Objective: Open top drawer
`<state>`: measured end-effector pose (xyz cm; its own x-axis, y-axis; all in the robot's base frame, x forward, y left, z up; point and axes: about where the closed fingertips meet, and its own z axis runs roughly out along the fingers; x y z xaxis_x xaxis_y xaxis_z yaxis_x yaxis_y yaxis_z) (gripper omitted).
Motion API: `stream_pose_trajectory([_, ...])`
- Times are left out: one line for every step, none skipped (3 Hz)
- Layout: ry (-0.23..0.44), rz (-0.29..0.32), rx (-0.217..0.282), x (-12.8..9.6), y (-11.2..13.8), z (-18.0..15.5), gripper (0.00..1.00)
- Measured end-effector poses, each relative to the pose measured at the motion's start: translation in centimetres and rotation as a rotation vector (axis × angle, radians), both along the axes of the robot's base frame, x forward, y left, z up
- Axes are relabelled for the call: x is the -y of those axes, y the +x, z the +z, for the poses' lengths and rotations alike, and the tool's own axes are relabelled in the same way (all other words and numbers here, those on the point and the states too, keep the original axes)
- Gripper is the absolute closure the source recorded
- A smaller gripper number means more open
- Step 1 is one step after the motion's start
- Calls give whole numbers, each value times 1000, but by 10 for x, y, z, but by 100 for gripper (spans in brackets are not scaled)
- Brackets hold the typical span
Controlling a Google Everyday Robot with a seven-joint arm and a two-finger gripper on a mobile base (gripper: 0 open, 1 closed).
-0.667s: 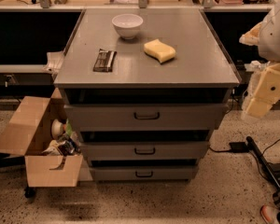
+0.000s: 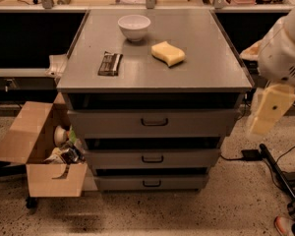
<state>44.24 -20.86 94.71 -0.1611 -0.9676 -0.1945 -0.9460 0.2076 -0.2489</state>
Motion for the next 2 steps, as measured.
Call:
stream_pose_trajectory([12,155,-45,-18,1,-87,0])
stream_pose_trajectory([29,237,-82,-30,3,-140,0])
